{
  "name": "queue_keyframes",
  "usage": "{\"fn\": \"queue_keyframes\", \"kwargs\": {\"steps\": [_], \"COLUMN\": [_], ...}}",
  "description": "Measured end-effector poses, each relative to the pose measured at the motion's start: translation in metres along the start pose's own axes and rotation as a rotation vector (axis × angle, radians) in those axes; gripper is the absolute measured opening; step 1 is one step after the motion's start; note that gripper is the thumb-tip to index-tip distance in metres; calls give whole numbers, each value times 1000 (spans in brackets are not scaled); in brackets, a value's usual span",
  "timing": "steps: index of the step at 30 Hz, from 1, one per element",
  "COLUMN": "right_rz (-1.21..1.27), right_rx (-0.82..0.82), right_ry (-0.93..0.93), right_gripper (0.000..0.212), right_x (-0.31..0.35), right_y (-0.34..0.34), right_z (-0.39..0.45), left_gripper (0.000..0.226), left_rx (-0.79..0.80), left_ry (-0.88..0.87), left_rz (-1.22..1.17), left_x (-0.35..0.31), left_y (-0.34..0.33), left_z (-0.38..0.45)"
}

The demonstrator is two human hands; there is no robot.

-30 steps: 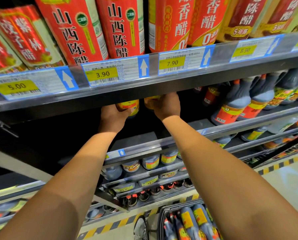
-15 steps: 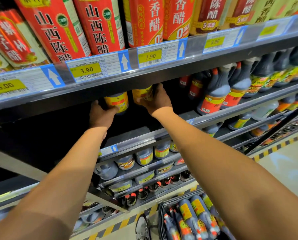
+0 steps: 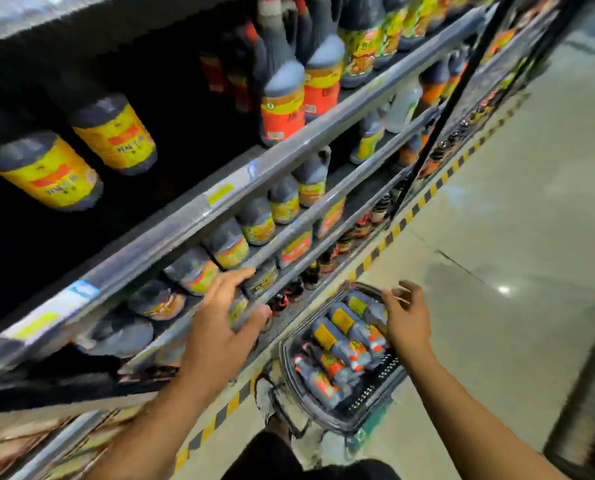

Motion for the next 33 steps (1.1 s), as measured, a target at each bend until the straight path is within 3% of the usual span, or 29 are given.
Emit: {"fn": "queue_keyframes", "kwargs": {"steps": [3, 6, 11, 16, 19, 23, 25, 30, 33], "right_rz": [51, 192, 334, 426, 485, 548, 560, 638, 826], "right_rx": [-64, -110, -187, -225, -189, -113, -100, -102, -217], "right_ry": [-272, -549, -852, -994, -1052, -1059, -1078, -1145, -1157], "right_gripper": [37, 20, 14, 29, 20, 27, 38, 21, 15], "right_x": [-82, -147, -210, -268, -304, -342, -356, -382, -395], "right_y": [40, 62, 51, -8, -54, -105, -124, -154, -177], "right_z": [2, -10, -31, -24, -10, 18, 33, 79, 102], "left_gripper": [51, 57, 59, 65, 67, 59, 71, 86, 87], "left_rx": [278, 527, 829, 954, 995, 1025, 1052, 1083, 1017], "left_ry": [6, 11, -77, -241, -332, -453, -503, -587, -705], "left_rz": [97, 233, 414, 579, 659, 749, 786, 812, 823], "left_x": [22, 44, 73, 112, 141, 178, 193, 217, 228], "left_y": [-75, -142, -231, -326, -388, -458, -484, -536, -551], "left_z": [15, 27, 53, 100, 130, 156, 163, 173, 179]}}
Point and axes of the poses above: each hand's wrist, its own z-axis towards the middle knuckle, its own y-axis out of the back of the hand, x = y × z, the point moved 1 cm from there along z, towards the middle knuckle, and after that the axes turned 8 degrees about z, right-handed, at the moved point
